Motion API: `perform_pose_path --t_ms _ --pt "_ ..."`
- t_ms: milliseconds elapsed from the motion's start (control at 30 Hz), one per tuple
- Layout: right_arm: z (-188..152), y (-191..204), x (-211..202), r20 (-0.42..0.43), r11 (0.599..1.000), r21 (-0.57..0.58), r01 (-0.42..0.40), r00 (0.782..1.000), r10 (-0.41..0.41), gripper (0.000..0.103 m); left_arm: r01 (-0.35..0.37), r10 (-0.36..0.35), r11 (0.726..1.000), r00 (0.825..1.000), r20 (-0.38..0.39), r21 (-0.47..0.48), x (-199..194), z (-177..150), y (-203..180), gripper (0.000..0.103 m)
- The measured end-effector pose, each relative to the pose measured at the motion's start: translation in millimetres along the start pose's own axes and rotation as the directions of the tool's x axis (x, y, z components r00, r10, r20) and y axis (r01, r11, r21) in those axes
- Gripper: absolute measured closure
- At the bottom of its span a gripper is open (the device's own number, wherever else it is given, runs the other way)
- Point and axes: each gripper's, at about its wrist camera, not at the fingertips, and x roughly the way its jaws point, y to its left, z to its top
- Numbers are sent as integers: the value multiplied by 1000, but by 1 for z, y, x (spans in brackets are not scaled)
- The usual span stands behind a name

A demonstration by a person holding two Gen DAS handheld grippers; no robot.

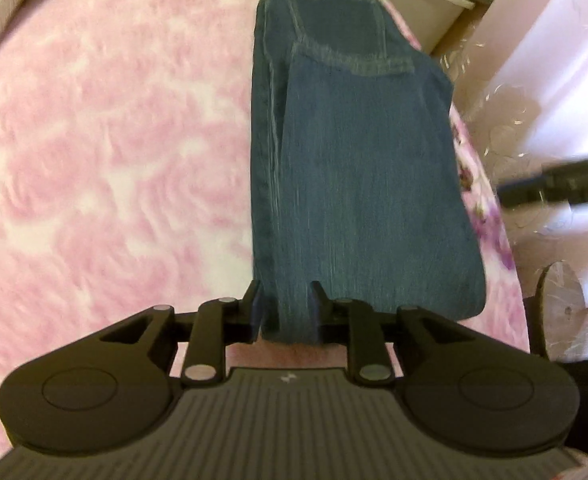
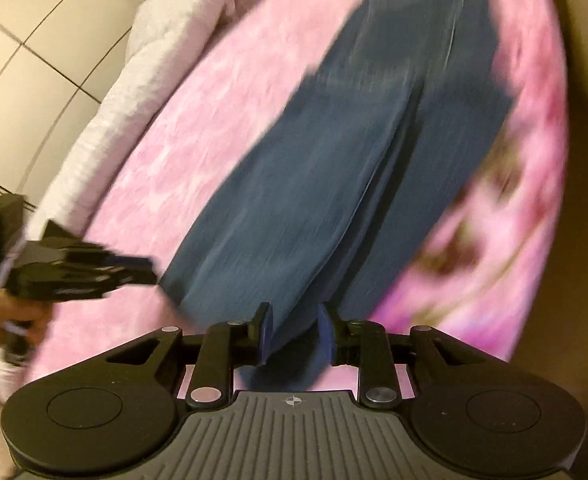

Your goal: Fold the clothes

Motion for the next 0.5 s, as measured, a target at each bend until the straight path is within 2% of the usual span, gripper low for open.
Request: perform_pose_path --t_ms 100,233,367,500 --pt "28 0 -7 52 992 -99 77 996 -72 76 -15 13 999 999 31 49 -6 29 -9 84" --pt "72 4 11 84 964 -230 131 990 -114 76 -27 20 994 997 70 102 2 75 -25 84" --pt "109 -6 49 93 926 -353 130 990 -103 76 -6 -4 995 996 90 105 42 124 -38 83" --pt "118 -37 90 8 910 -404 93 995 -98 76 22 -28 997 996 88 71 102 164 -40 83"
